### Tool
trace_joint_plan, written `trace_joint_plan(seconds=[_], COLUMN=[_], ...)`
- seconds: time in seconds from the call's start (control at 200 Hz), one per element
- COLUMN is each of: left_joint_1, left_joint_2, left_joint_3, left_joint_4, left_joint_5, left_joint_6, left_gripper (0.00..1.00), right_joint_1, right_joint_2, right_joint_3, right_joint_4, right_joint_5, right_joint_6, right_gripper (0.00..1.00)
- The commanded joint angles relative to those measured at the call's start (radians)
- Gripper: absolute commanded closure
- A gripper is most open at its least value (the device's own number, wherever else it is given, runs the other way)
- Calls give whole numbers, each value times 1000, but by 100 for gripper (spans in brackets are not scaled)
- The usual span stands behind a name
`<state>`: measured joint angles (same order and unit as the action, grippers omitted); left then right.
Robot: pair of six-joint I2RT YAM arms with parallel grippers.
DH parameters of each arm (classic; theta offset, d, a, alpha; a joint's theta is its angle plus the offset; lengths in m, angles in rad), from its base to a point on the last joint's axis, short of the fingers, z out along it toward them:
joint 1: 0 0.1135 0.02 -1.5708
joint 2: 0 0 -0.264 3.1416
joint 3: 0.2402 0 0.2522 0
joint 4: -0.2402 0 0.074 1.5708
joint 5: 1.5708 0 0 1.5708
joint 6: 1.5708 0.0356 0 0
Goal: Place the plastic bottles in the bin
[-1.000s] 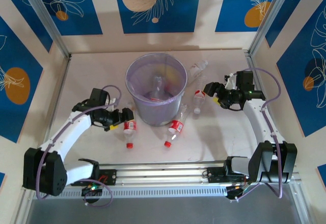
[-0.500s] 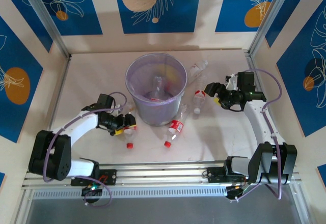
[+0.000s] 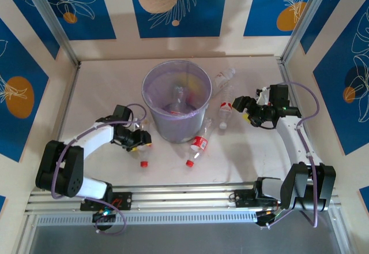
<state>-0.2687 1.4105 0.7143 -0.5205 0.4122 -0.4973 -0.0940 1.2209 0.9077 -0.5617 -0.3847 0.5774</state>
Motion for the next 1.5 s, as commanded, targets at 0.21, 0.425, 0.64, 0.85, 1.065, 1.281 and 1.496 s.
trace_joint_plan(seconds=[0.21, 0.425, 0.64, 0.85, 1.065, 1.281, 1.496], left_joint_1=[13, 42, 63, 101, 74, -137, -292], left_joint_2=[-5, -8, -13, -19, -39, 43, 140], left_joint_3=[248, 462, 662, 880, 1122, 1227, 1257], left_joint_4=[-235, -390, -499, -551, -455, -333, -234], left_joint_5=[-184, -391, -570, -651, -379, -264, -256], left_joint_6=[165, 270, 370, 430, 349, 293, 233], left_gripper=[45, 52, 57, 63, 74, 85, 94], right_joint_1=[-20, -26, 7, 89, 84, 36, -3], right_joint_2=[-33, -48, -39, -37, -40, -58, -37], right_joint_3=[0, -21, 10, 95, 101, 20, 7], right_joint_4=[-40, 33, 57, 36, 63, 145, 116], right_joint_5=[-9, -143, -255, -283, -217, -181, -175], right_joint_6=[-23, 46, 67, 48, 94, 168, 124], right_gripper=[19, 20, 20, 21, 24, 25, 25])
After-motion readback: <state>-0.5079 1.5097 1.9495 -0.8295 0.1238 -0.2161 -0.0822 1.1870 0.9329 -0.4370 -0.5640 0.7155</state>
